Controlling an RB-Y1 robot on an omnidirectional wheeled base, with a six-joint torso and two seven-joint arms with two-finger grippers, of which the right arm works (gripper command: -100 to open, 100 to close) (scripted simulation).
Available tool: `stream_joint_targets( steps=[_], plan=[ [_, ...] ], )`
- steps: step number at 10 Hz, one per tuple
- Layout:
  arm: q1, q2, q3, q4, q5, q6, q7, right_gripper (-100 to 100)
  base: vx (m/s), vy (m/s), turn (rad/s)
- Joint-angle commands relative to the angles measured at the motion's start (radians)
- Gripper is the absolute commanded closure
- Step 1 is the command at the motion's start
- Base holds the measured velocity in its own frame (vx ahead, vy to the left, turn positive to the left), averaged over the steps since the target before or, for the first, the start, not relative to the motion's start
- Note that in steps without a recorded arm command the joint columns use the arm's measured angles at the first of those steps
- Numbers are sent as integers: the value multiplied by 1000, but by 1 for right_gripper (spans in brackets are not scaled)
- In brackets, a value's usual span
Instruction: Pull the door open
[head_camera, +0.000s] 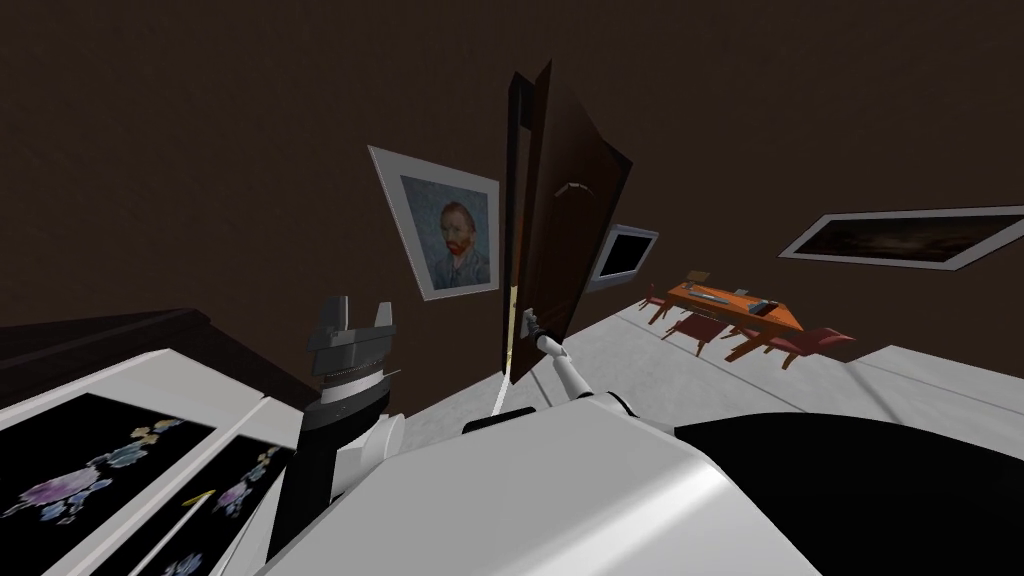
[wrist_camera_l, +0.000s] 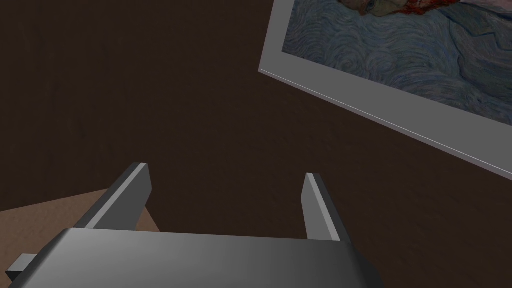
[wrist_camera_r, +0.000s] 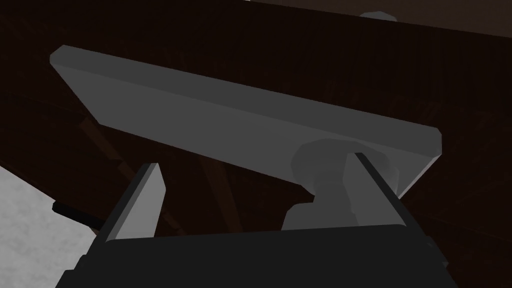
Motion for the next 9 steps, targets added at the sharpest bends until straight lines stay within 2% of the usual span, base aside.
stream_joint_targets(
  steps=[1,2,3,4,9],
  plan=[
    [14,-20,-7,42,-11,-14,-2,100,-11,-11,5],
    [14,-20,-7,42,-11,-14,-2,100,14,-8,7],
    [13,-17,-6,41,-55,30,-22,100,-3,-8,-82],
    [13,-17,-6,41,-108,30,-22,100,-18,-7,-87],
    [13,-17,-6,41,-108,30,-22,100,0,-2,2]
  ],
)
